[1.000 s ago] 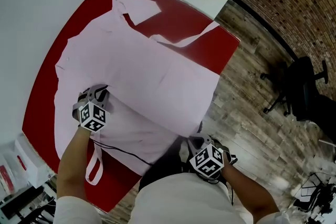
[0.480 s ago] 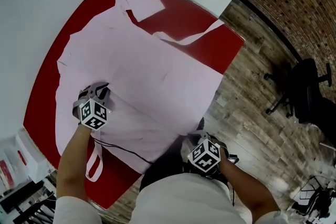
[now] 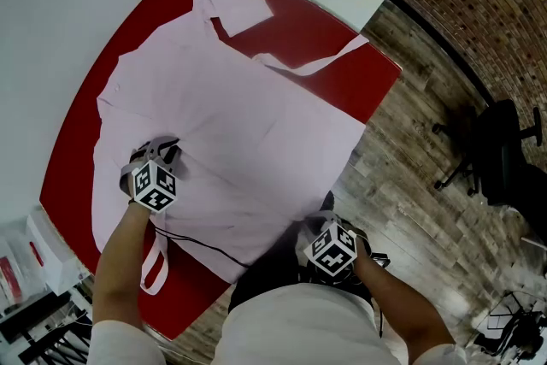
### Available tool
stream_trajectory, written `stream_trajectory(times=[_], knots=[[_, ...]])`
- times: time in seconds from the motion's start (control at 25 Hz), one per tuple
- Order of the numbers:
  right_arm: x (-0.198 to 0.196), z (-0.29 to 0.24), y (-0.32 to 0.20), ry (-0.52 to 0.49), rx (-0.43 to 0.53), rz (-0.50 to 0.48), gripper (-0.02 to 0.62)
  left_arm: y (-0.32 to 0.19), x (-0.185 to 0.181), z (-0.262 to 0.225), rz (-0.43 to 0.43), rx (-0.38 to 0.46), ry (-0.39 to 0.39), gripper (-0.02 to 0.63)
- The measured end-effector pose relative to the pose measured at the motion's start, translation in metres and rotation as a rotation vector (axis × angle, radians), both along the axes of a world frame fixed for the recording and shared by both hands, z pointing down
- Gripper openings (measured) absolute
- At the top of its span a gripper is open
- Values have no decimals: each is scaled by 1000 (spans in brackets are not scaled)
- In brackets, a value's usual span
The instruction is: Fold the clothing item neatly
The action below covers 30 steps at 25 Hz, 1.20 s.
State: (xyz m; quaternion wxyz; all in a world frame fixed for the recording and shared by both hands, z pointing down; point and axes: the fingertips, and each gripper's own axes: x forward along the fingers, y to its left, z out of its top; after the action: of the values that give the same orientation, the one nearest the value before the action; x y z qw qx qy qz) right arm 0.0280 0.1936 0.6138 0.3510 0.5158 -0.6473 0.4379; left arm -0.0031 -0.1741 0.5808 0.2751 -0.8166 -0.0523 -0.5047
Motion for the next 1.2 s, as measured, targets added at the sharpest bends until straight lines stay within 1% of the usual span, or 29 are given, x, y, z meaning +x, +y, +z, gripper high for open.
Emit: stream_trajectory(times=[0.12,0.2,0.28,0.32,0.36,0.48,0.56,0.76,1.0,1.12,1.2], knots=[[-1,1,-1,-25,-4,7,25,1,-1,0,-10,-14,-3,12],[0,1,-2,-38,2,11,25,2,0,0,-33,-43,4,12],[1,0,-3,-26,18,7,29,4,0,0,-50,-78,10,12],[3,-2,-4,-12,29,4,54,5,0,-1,-53,-91,12,14],[4,-3,-4,0,39,1,94,7,-1,-2,-55,-103,14,16],[8,-10,-7,8,62,16,101,12,-2,-4,-58,-139,22,65],[14,-16,-11,13,82,34,101,16,-3,-7,-59,-155,29,78],[50,-36,-25,66,143,72,101,24,-4,-25,-108,-215,102,83],[104,-64,-56,163,203,66,101,38,-5,-51,-183,-305,207,83],[130,-78,-77,200,238,52,101,41,-12,-58,-211,-314,223,83],[145,-87,-91,223,257,24,101,41,-18,-62,-245,-317,228,83]])
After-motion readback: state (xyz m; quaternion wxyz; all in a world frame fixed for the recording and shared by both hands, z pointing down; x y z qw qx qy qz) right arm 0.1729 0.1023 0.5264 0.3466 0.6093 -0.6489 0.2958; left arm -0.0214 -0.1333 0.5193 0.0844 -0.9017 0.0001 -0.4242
